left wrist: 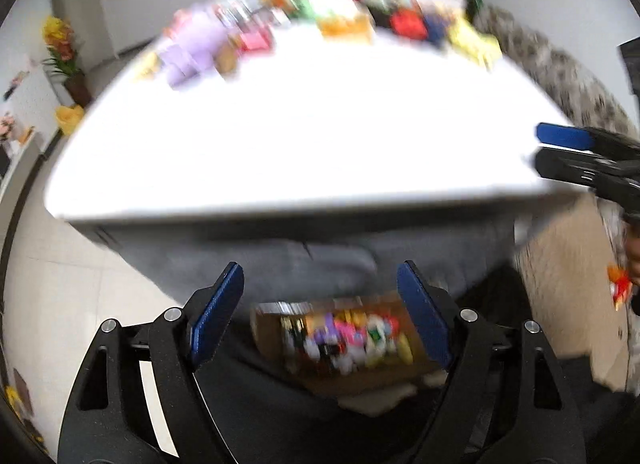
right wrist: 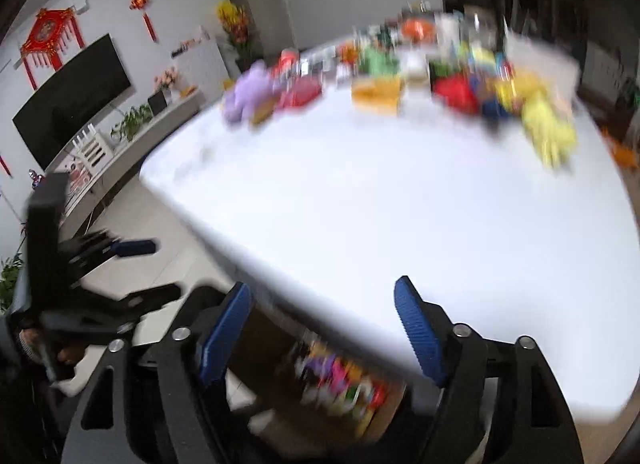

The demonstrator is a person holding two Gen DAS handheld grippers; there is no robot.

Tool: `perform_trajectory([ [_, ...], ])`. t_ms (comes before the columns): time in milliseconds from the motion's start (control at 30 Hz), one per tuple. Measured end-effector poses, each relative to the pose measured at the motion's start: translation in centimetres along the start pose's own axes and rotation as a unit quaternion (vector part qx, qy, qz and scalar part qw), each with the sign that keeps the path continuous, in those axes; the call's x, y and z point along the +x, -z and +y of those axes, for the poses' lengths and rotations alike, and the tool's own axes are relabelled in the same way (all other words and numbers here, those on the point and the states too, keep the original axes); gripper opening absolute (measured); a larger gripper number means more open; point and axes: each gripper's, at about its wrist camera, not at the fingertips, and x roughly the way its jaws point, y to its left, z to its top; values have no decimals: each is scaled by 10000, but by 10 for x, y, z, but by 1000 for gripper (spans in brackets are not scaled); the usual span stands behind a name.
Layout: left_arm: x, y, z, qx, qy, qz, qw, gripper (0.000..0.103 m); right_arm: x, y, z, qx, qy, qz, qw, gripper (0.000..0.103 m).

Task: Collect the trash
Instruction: 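Grasp the yellow toy microscope with the right gripper while the left grasps the purple plush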

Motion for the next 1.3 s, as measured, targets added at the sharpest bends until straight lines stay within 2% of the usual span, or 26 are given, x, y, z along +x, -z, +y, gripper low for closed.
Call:
perform_trajectory([
  [33, -6, -14, 13, -163, -79, -235, 9996, 83, 8, -17, -1, -44, 21, -103, 9999, 78],
  [100, -7, -30, 30, -395, -257, -411, 9980, 83, 32, -58, -6, -83, 219, -354, 9991, 84],
  [200, 0, -54, 60, -824, -412, -606, 9939, 83, 80, -116, -15, -98, 488, -456, 9977, 87],
  [333, 14, -79, 90, -1229, -518, -642, 9890, 83, 143, -176, -37, -152, 718, -177, 9971, 88],
  [467, 26, -94, 106, -1339, -540, -657, 9873, 83, 194, -202, -53, -270, 822, 351, 9956, 88],
  [533, 34, -102, 111, -1284, -638, -666, 9874, 83, 215, -204, -63, -277, 835, 638, 9941, 89],
  [567, 38, -106, 114, -1260, -679, -676, 9874, 83, 217, -205, -64, -295, 800, 559, 9948, 89],
  [600, 43, -110, 116, -1242, -727, -686, 9872, 83, 217, -204, -65, -325, 748, 505, 9954, 73],
  [633, 50, -116, 120, -1236, -797, -687, 9867, 83, 212, -203, -61, -411, 656, 457, 9959, 68],
  [700, 61, -126, 125, -1281, -809, -625, 9865, 83, 208, -198, -55, -448, 701, 525, 9952, 68],
  [767, 75, -140, 129, -1320, -572, -577, 9879, 83, 201, -186, -50, -475, 673, 476, 9955, 68],
  [833, 84, -153, 128, -1289, -515, -552, 9888, 83, 192, -174, -47, -460, 645, 444, 9959, 68],
  [967, 104, -180, 124, -997, -599, -606, 9914, 83, 162, -144, -48, -257, 389, 401, 9981, 68],
  [1067, 130, -197, 127, -951, -351, -404, 9940, 83, 143, -126, -47, -126, 225, 384, 9989, 68],
  [1100, 139, -199, 128, -1007, -323, -302, 9939, 75, 139, -121, -47, -96, 214, 367, 9991, 68],
  [1133, 141, -200, 127, -1029, -276, -374, 9936, 71, 135, -117, -46, -83, 202, 359, 9991, 68],
  [1167, 138, -200, 123, -994, -362, -423, 9935, 69, 130, -111, -44, -71, 196, 339, 9992, 68],
  [1200, 134, -200, 120, -1000, -387, -459, 9932, 63, 126, -108, -42, -54, 213, 296, 9993, 68],
  [1300, 99, -189, 105, -895, -289, -782, 9925, 62, 109, -104, -41, 36, 162, 58, 9998, 68],
])
